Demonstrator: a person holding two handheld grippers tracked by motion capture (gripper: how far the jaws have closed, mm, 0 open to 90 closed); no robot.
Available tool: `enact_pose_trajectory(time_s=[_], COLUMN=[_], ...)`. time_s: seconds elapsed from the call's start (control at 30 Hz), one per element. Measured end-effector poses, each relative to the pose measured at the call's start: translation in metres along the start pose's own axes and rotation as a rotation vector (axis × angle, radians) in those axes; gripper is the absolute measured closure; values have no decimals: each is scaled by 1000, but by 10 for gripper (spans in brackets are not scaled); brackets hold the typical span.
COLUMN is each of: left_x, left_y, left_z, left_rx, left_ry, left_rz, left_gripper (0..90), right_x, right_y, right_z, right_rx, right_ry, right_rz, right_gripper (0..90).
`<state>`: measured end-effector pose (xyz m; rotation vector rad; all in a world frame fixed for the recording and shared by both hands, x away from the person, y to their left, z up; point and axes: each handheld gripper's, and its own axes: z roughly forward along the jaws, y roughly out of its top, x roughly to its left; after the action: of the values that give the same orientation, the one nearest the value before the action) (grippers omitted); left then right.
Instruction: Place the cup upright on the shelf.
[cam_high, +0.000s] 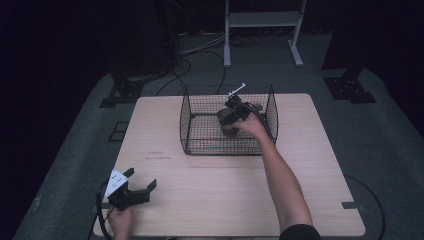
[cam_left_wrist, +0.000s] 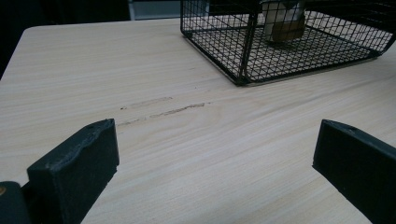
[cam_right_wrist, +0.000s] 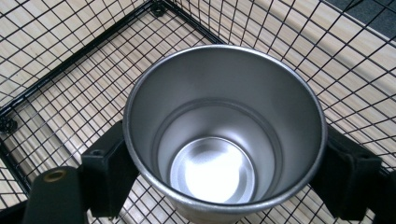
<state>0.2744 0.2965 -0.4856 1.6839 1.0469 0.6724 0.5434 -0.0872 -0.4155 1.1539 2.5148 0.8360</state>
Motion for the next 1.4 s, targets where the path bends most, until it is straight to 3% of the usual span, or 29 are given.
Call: enact_pose_trajectory(time_s=[0.97, 1.4], left_x=[0, -1], left_y=[0, 0], left_z=[1, 1], left_rx=[3, 4], left_ry=[0, -1], left_rz=[1, 5], left_gripper=[0, 0], right_x=[2, 1], right_y=[-1, -5], right_z=[-7, -10], right_rx=[27, -2], right_ry=[-10, -15], right_rz=[-18, 3], right_gripper=[118, 100])
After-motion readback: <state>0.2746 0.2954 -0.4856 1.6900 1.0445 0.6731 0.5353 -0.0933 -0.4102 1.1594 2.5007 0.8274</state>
